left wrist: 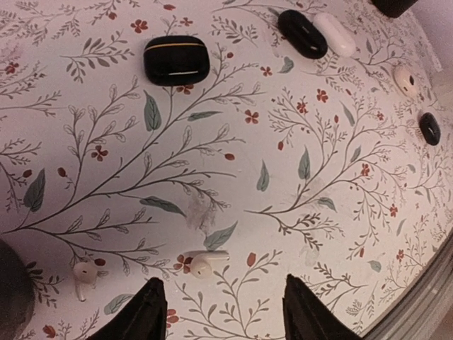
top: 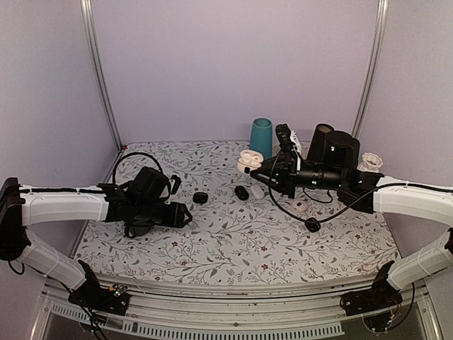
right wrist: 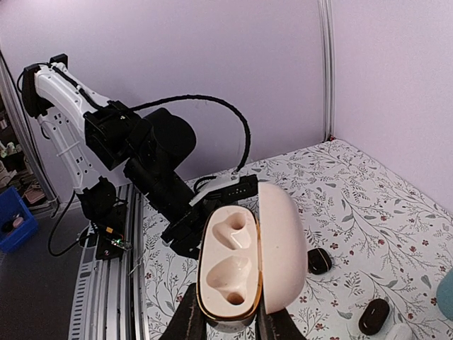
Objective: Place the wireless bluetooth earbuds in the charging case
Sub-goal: Pick up the left earbud from the center of the board.
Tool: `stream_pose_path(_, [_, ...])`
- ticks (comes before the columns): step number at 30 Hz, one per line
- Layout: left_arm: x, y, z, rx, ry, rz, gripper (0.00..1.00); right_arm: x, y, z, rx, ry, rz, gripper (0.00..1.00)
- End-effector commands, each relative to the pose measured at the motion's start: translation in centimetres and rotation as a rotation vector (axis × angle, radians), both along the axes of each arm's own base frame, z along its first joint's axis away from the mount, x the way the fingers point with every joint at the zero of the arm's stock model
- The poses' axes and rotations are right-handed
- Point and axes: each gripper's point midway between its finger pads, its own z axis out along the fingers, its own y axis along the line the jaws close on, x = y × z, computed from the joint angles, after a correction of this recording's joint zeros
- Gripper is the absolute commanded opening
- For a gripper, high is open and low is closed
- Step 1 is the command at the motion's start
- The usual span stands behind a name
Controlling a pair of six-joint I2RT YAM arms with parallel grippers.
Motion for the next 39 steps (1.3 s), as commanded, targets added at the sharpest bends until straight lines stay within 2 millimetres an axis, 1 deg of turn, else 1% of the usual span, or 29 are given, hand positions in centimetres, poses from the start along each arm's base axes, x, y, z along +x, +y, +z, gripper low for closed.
stream_pose_path(1, [0.3,2.9,-2.2,0.102,0.023,0.108,0.57,0.0,-0.7,1.3,0.035,-0.021,-0.021,0.02])
stream_pose_path(4, [0.4,3.8,-3.1,0.141,0.034,0.105,0.53,-0.1,-0.7,1.3,0.035,-0.020,-0.021,0.02])
stream_pose_path(9, [0.5,4.7,-4.6,0.194,0.059,0.087,0.45,-0.2,-0.9,1.3,0.038,-0.019,-0.025,0.02])
stream_pose_path(11, [0.6,5.0,-5.0,0.212,0.062,0.086,0.44,-0.2,-1.0,1.3,0.038,-0.017,-0.028,0.02])
stream_pose_path(19, [1.2,6.8,-6.4,0.278,0.084,0.104,0.44,-0.3,-1.4,1.2,0.039,-0.017,-0.041,0.02])
stream_pose_path(23, [1.3,7.6,-6.8,0.295,0.094,0.115,0.41,-0.4,-1.5,1.3,0.041,-0.020,-0.045,0.02])
stream_pose_path(33, [1.3,8.5,-8.1,0.301,0.130,0.104,0.42,-0.5,-1.6,1.0,0.039,-0.018,-0.048,0.02])
stream_pose_path(39, [1.3,8.9,-8.4,0.310,0.135,0.091,0.42,-0.5,-1.8,1.0,0.040,-0.020,-0.054,0.02])
